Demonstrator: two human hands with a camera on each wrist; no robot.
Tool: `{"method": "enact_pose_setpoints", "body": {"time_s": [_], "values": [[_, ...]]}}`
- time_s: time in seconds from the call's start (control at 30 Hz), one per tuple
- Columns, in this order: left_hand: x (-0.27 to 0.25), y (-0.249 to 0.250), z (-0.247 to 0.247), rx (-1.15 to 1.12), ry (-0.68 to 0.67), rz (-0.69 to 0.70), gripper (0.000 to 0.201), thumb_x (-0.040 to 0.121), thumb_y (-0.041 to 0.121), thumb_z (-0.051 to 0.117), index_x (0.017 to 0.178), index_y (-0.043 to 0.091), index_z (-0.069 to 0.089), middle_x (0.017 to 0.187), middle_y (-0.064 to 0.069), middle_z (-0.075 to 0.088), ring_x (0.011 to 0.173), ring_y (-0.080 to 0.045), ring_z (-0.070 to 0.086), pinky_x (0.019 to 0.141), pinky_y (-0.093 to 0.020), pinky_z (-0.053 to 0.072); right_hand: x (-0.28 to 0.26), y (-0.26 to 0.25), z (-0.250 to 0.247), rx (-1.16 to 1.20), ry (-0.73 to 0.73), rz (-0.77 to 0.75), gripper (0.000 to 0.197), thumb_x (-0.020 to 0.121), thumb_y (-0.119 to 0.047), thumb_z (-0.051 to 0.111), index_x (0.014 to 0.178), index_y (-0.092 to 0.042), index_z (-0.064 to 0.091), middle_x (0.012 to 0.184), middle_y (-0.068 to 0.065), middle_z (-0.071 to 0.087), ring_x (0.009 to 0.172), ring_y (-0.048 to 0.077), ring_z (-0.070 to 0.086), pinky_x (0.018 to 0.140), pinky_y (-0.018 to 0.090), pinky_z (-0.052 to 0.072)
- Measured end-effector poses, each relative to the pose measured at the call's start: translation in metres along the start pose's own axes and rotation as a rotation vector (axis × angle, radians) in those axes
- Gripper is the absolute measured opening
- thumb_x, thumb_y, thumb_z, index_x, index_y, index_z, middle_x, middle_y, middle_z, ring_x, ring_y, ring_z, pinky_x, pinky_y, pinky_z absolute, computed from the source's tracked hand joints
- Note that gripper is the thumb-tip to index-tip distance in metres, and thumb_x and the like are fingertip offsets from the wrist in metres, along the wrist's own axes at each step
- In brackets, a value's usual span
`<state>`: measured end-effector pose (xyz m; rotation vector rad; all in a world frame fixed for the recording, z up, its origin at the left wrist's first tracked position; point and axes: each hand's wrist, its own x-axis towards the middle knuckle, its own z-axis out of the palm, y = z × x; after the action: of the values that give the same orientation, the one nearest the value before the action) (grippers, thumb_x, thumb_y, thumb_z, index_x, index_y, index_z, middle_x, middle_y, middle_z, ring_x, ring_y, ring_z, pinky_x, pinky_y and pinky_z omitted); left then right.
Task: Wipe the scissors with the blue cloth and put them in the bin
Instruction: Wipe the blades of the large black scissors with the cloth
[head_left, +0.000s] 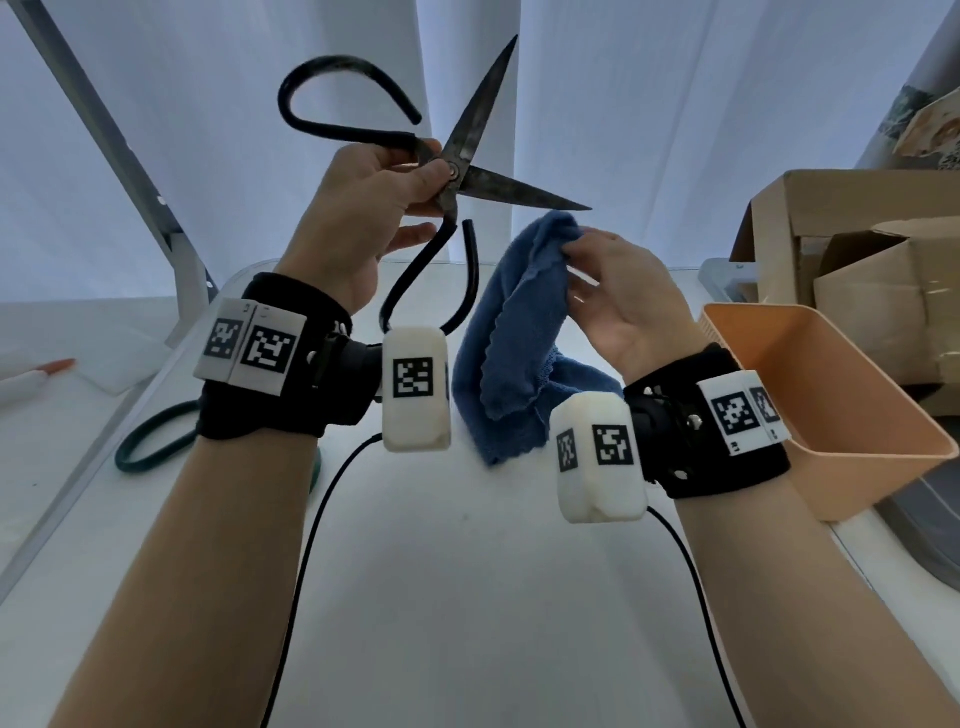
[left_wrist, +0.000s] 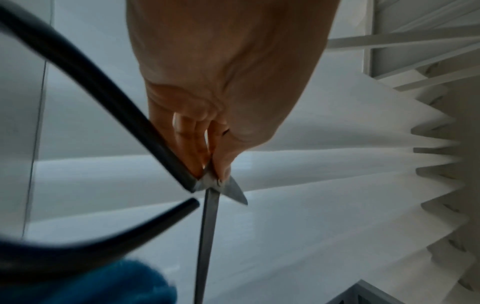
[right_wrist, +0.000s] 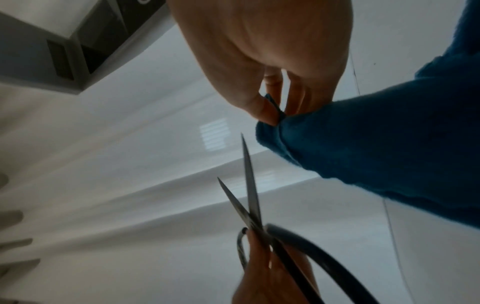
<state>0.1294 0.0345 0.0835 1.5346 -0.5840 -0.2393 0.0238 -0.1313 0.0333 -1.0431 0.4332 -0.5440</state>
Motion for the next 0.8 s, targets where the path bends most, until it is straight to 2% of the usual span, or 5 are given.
{"method": "enact_pose_setpoints", "body": {"time_s": [0.2, 0.4, 0.53, 0.63, 0.8], "values": [[-0.001, 0.001, -0.007, 0.044, -0.113, -0.028, 0.020, 0.099, 0.007, 0.056, 0.118, 0.004, 0.061, 0.094, -0.008, 0.066, 0.077, -0.013, 0.064, 0.068, -0.029, 0.058, -0.001, -0.013, -0.004, 0.182, -0.001, -0.019, 0.018, 0.089, 0.009, 0.050, 0.092, -0.006, 0.059, 0.078, 0.009, 0.064, 0.070, 0.023, 0.067, 0.081, 0.036, 0.059], [-0.003, -0.002, 0.003, 0.161, -0.171, -0.034, 0.027, 0.096, 0.005, 0.060, 0.123, 0.004, 0.061, 0.097, -0.008, 0.068, 0.073, -0.011, 0.065, 0.067, -0.028, 0.058, -0.008, -0.011, 0.006, -0.042, -0.217, -0.078, 0.024, 0.088, 0.005, 0.047, 0.083, -0.017, 0.054, 0.078, 0.001, 0.058, 0.074, 0.018, 0.058, 0.063, 0.026, 0.046], [-0.004, -0.003, 0.002, 0.196, -0.193, -0.042, 0.025, 0.097, 0.005, 0.059, 0.121, 0.006, 0.062, 0.093, -0.004, 0.068, 0.071, -0.008, 0.065, 0.064, -0.025, 0.057, -0.010, -0.017, 0.004, -0.199, -0.319, -0.068, 0.017, 0.087, -0.001, 0.048, 0.077, -0.014, 0.055, 0.073, 0.000, 0.058, 0.075, 0.020, 0.061, 0.073, 0.029, 0.052], [-0.005, -0.003, 0.002, 0.216, -0.197, -0.042, 0.022, 0.097, 0.005, 0.059, 0.118, 0.006, 0.062, 0.091, -0.004, 0.067, 0.066, -0.007, 0.064, 0.061, -0.023, 0.056, -0.012, -0.020, 0.002, -0.213, -0.342, -0.047, 0.031, 0.091, -0.005, 0.046, 0.069, -0.014, 0.066, 0.075, 0.003, 0.067, 0.078, 0.022, 0.066, 0.081, 0.032, 0.054], [-0.005, -0.002, 0.004, 0.242, -0.188, -0.035, 0.020, 0.097, 0.003, 0.058, 0.116, 0.007, 0.062, 0.090, -0.004, 0.065, 0.061, -0.004, 0.063, 0.057, -0.019, 0.054, -0.013, -0.015, 0.004, -0.233, -0.366, -0.062, 0.032, 0.093, -0.003, 0.044, 0.087, -0.006, 0.074, 0.097, 0.013, 0.074, 0.086, 0.021, 0.069, 0.089, 0.035, 0.057]]}}
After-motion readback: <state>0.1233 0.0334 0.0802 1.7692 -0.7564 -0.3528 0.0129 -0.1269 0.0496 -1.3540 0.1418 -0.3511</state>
